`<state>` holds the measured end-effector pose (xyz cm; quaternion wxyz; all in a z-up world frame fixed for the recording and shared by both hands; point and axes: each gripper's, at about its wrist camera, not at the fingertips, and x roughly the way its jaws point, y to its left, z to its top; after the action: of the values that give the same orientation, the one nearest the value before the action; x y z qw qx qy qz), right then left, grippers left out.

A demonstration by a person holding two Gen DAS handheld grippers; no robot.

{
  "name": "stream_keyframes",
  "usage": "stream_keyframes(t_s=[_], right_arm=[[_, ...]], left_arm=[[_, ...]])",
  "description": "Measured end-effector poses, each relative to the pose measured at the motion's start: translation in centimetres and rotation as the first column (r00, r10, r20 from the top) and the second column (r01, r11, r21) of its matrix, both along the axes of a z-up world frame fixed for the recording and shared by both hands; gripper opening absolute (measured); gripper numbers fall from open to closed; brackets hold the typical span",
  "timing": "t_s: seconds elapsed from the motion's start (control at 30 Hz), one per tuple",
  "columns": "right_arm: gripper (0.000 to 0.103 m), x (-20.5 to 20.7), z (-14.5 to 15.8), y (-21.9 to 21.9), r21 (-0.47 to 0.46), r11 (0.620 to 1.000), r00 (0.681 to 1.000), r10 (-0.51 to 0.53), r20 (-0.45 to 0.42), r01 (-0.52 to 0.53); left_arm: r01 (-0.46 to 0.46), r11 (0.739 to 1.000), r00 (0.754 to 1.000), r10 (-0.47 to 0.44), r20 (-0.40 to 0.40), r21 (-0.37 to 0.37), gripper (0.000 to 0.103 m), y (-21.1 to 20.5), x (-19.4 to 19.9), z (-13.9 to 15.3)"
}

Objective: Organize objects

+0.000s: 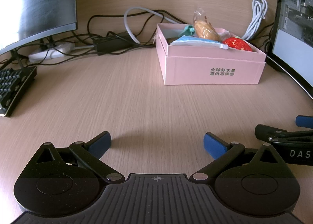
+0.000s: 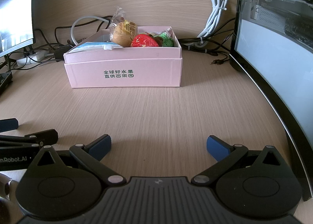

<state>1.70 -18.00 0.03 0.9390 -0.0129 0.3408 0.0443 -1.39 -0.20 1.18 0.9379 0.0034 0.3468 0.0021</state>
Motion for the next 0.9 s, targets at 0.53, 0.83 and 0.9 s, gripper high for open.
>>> stream_keyframes(t_s=[0.53,0.83,0.9], right_arm=[[0.103,0.01,-0.03,0.01,0.0,1.0,1.0,0.0,0.0,0.0],[0.103,0.01,-0.05,0.03,0.0,1.0,1.0,0.0,0.0,0.0],[0.103,0.02,-0.05,0.03,0.0,1.0,1.0,0.0,0.0,0.0]], left_arm=[[0.002,1.0,1.0,-0.002,0.001,0.002,0.103,0.02,-0.03,0.01],[-0.002,1.0,1.0,0.002,-0.003,0.004,0.103,0.08,0.04,0.05],[0.001,1.0,1.0,-0.001,-0.005,0.006,0.103,0.08,0.06,0.06]])
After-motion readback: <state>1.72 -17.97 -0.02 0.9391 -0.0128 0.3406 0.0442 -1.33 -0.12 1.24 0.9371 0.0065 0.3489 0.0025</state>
